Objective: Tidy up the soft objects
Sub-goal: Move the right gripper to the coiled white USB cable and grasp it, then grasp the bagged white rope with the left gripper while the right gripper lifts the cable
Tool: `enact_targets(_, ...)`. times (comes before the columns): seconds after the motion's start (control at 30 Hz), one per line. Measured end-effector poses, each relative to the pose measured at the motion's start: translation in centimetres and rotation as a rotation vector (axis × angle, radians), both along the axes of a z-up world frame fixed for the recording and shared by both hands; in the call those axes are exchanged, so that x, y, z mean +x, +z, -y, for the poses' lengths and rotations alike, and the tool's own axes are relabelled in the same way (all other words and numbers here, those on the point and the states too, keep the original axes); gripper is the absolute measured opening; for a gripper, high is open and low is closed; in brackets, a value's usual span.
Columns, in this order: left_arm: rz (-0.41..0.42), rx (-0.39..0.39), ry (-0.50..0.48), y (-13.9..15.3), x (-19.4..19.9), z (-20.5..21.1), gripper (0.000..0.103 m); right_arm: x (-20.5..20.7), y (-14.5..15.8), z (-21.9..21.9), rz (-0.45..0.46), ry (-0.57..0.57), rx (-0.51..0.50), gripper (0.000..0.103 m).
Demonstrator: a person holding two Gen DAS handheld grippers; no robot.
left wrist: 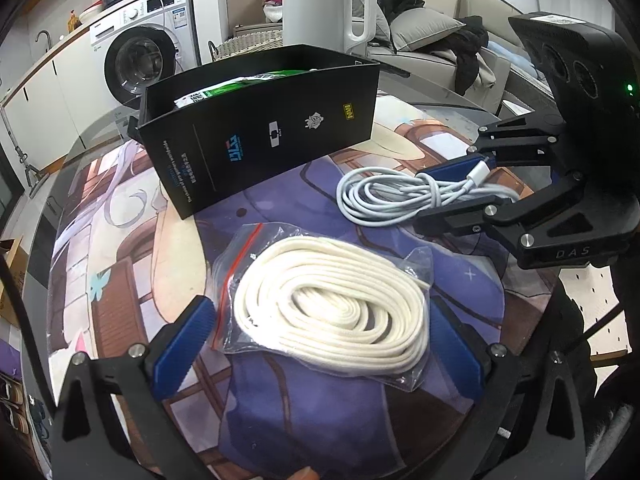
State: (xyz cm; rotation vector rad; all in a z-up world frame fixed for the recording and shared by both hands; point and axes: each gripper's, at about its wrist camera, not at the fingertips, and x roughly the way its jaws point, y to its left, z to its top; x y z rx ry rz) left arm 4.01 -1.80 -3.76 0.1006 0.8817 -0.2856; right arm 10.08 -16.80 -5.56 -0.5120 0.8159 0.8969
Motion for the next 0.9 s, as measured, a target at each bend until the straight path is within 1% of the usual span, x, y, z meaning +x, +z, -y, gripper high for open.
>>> enact_targets(0.17, 0.017, -0.029, -0.002, 0.56, 0.03, -0.39, 0.103, -0.03, 0.0, 0.07, 0.001, 0.003, -0.001, 0.033)
enact_targets(0.3, 0.003, -0.035, 0.006, 0.11, 0.43, -0.51, 0.103, -0.04, 0.0, 0.07, 0.003, 0.004, -0.003, 0.033)
enact_targets(0.4, 0.014, -0.021, 0.022, -0.07, 0.65, -0.18, 0.103, -0.04, 0.01, 0.07, 0.003, 0.005, -0.002, 0.033)
enact_targets(0.5, 0.025, -0.035, 0.047, -0.15, 0.69, -0.22, 0.103, -0.03, 0.03, 0.09, 0.003, 0.005, -0.002, 0.033)
enact_targets(0.67, 0.03, -0.026, 0.055, -0.18, 0.74, -0.09, 0.102, -0.1, 0.03, 0.09, 0.004, 0.004, -0.002, 0.033)
enact_targets(0.7, 0.034, -0.022, 0.059, -0.2, 0.71, -0.03, 0.101, -0.12, 0.05, 0.05, 0.005, 0.004, -0.003, 0.033)
enact_targets(0.77, 0.052, -0.017, 0.054, -0.12, 0.55, 0.05, 0.093, -0.13, 0.04, 0.02, 0.005, 0.004, -0.004, 0.033)
enact_targets(0.83, 0.06, -0.021, 0.06, 0.05, 0.53, -0.18, 0.081, -0.17, 0.06, 0.01, 0.005, 0.003, -0.004, 0.033)
enact_targets(0.87, 0.063, -0.023, 0.067, 0.13, 0.58, -0.4, 0.078, -0.16, 0.05, 0.03, 0.005, 0.004, -0.004, 0.033)
enact_targets(0.9, 0.066, -0.028, 0.07, 0.18, 0.58, -0.58, 0.072, -0.17, 0.06, 0.02, 0.005, 0.003, -0.003, 0.033)
